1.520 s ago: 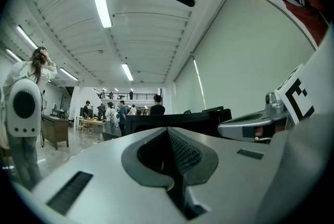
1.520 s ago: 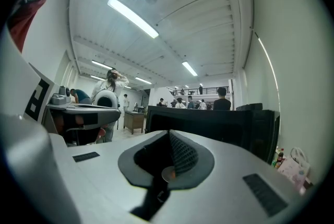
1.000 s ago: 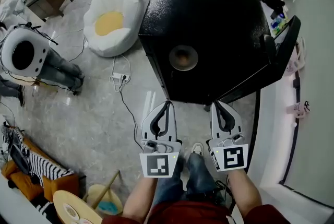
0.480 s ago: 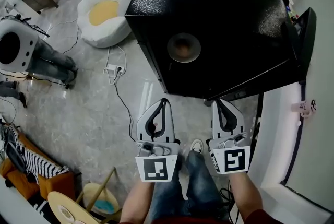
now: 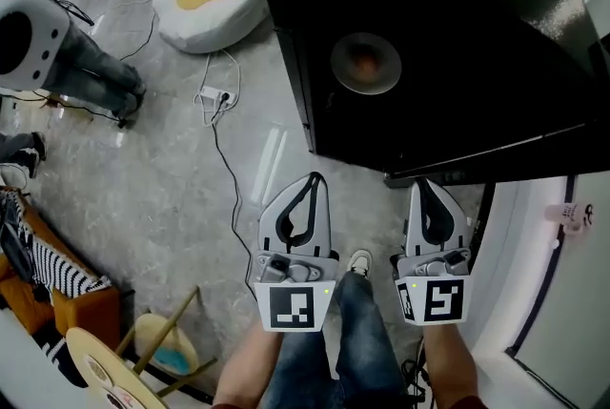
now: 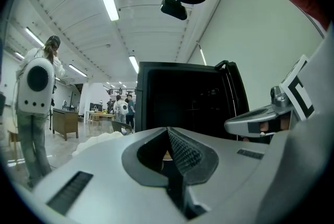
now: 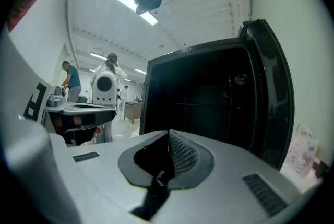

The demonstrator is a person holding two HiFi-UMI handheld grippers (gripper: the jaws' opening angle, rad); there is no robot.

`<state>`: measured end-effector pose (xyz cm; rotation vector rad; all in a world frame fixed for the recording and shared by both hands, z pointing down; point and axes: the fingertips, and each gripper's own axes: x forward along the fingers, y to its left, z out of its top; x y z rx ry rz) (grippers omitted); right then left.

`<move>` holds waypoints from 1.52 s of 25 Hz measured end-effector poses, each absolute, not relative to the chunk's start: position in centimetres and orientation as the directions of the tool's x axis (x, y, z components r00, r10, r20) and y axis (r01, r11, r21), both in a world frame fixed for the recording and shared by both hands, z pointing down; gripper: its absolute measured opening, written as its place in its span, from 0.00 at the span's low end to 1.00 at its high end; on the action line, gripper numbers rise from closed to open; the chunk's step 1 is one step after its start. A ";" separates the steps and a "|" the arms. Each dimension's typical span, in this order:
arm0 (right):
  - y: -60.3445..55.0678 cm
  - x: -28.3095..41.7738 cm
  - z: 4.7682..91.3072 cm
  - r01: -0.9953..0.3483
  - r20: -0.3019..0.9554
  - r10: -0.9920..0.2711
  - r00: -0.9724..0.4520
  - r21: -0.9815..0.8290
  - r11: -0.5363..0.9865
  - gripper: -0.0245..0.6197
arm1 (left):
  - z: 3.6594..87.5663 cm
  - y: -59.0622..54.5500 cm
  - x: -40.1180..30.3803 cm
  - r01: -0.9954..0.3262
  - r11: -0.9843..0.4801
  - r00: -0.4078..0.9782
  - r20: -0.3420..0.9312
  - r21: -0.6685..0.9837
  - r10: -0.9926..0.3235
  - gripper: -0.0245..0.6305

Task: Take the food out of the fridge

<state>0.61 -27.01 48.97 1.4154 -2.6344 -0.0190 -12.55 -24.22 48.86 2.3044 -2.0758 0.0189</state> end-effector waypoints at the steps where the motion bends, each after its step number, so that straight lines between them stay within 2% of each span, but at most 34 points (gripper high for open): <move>1: -27.1 0.3 49.6 -0.826 0.131 -0.828 -0.546 0.082 0.557 0.07 | 49.5 -24.2 -12.9 -0.995 -0.095 0.096 0.038 0.028 -0.995 0.06; 21: -29.6 -2.7 58.7 -0.824 0.176 -0.815 -0.552 0.035 0.566 0.07 | 58.0 -25.8 -14.7 -0.997 -0.067 0.069 0.069 0.027 -0.995 0.06; 38: -30.3 -2.5 59.8 -0.836 0.188 -0.822 -0.538 0.009 0.549 0.07 | 59.0 -25.7 -14.9 -0.998 -0.065 0.066 0.080 0.014 -0.995 0.06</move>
